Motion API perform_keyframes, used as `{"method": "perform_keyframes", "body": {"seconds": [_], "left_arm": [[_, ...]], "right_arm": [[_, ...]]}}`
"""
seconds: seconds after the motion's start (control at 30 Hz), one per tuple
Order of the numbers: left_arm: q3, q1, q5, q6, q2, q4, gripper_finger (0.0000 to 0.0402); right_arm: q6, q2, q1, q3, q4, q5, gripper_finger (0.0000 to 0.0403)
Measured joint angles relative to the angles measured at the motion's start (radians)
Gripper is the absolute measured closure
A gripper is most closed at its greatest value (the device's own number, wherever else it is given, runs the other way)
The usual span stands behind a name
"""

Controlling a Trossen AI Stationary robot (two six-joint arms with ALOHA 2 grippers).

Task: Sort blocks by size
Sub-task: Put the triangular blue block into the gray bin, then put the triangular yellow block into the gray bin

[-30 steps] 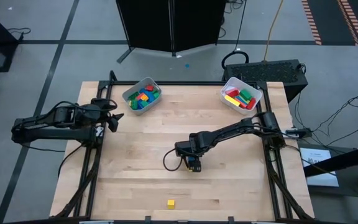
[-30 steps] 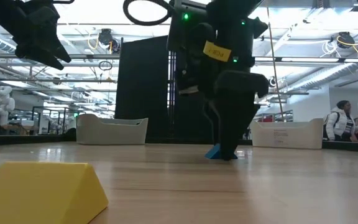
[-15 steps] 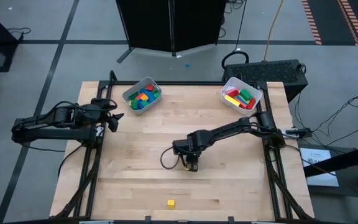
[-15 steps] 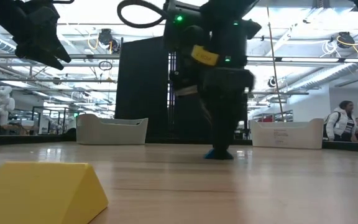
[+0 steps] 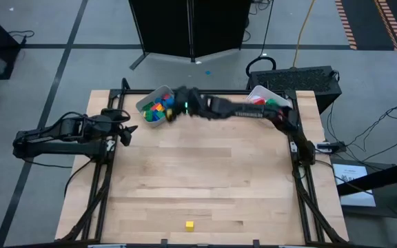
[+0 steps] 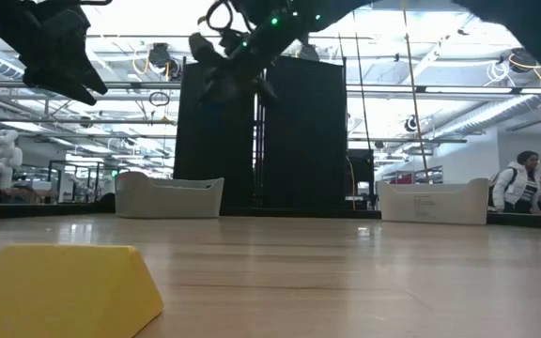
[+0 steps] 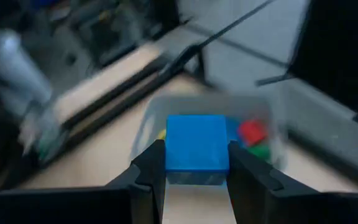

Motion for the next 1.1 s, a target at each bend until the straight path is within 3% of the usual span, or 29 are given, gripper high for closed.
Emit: {"method": "perform_keyframes", "body": {"seconds": [0.1,0.33,0.5,0.57,0.73,0.87,0.93,1.1], "left_arm": [[0.0,0.0,0.0,0.0,0.0,0.0,0.012],[0.0,0.0,0.0,0.001,0.0,-0.002,0.012],[0.0,0.0,0.0,0.001,0.0,-0.003,0.012],[0.0,0.0,0.0,0.0,0.0,-0.002,0.012],[0.0,0.0,0.0,0.0,0.0,-0.002,0.012],[0.0,0.0,0.001,0.0,0.0,-0.002,0.012],[0.0,0.0,0.001,0.0,0.0,-0.002,0.012],[0.0,0.0,0.005,0.0,0.0,-0.003,0.012]], "right_arm": [[0.028,0.073,-0.065,0.115,0.026,-0.009,0.0292],[0.046,0.316,-0.115,0.43,-0.046,-0.154,0.0292],[0.103,0.357,-0.133,0.422,-0.052,-0.203,0.0292],[0.121,0.361,-0.137,0.425,-0.069,-0.206,0.0264],[0.125,0.362,-0.138,0.425,-0.127,-0.21,0.0132],[0.131,0.354,-0.137,0.454,-0.171,-0.211,0.0113],[0.128,0.324,-0.139,0.454,-0.185,-0.277,0.0123],[0.072,0.192,-0.081,0.457,-0.346,-0.589,0.0159]]}}
